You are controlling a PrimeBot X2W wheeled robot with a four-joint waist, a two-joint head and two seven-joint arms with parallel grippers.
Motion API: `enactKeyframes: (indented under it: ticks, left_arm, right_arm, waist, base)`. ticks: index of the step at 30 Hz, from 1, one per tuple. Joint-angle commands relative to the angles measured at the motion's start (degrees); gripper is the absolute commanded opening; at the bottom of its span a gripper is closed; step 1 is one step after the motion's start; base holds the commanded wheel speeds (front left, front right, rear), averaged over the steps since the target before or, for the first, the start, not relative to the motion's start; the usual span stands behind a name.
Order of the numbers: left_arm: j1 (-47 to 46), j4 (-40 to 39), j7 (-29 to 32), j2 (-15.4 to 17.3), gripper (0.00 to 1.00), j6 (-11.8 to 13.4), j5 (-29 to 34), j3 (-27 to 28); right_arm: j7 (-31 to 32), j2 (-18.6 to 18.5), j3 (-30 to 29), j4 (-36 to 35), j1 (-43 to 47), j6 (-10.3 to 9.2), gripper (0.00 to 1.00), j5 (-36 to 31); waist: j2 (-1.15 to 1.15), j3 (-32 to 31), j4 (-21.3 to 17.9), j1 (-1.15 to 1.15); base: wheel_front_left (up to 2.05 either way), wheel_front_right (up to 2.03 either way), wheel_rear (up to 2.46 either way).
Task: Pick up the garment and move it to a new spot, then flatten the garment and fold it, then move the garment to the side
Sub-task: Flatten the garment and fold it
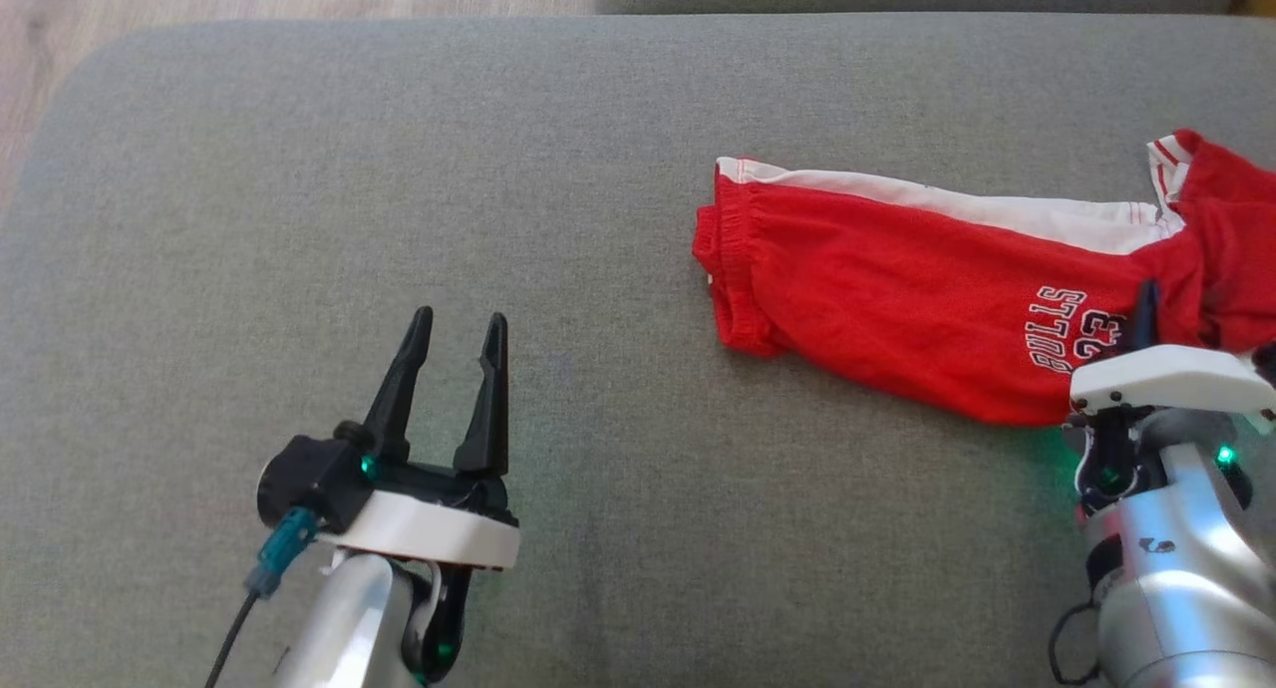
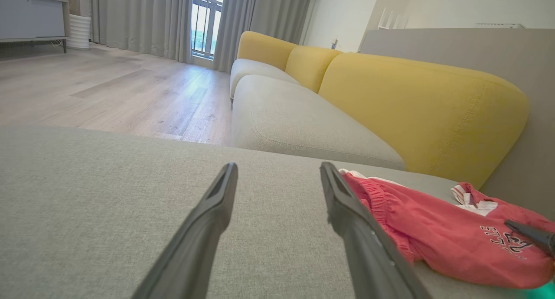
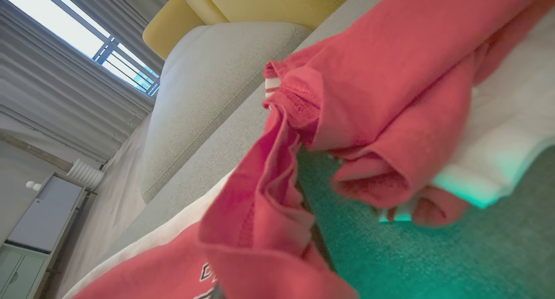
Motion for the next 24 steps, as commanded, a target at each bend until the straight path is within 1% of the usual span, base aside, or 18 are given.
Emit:
enactKeyframes:
  ticks: [1,4,9,17,24]
  left_arm:
    - [-1.0,-1.2,-0.3,0.4,1.00,0.1,0.7,1.4]
    - [-1.2,-0.9,-0.3,0.4,1.00,0.1,0.7,1.0]
    - [-1.1,-0.3,-0.3,0.4,1.00,0.1,0.6,0.4]
    - [-0.7,0.2,-0.3,0.4,1.00,0.1,0.2,0.0]
    - [-0.6,0.2,-0.3,0.4,1.00,0.1,-0.5,-0.4]
  right_arm:
    - [-0.8,0.7,1.7,-2.2,-1.0,-0.03,0.00,-0.9]
    - [-1.1,0.8,3.1,-2.7,-1.8,-0.03,0.00,0.0]
    - [-1.6,0.8,8.1,-3.1,-3.0,-0.03,0.00,3.4]
    - [-1.8,0.8,18.6,-4.9,-4.3,-0.03,0.00,9.9]
    - [-1.9,0.8,26.8,-5.7,-5.5,-0.03,0.00,13.6]
  waist:
    - [0.00,0.0,0.0,0.00]
    - [0.00,-0.2,0.3,0.00]
    - [0.00,-0.7,1.1,0.00]
    - [0.00,-1.5,3.1,0.00]
    - [0.00,-1.3,5.3,0.00]
  base:
    - [0.00,0.00,0.00]
    - [0.00,0.00,0.00]
    - [0.00,0.00,0.00]
    - [0.00,0.00,0.00]
    - [0.00,0.00,0.00]
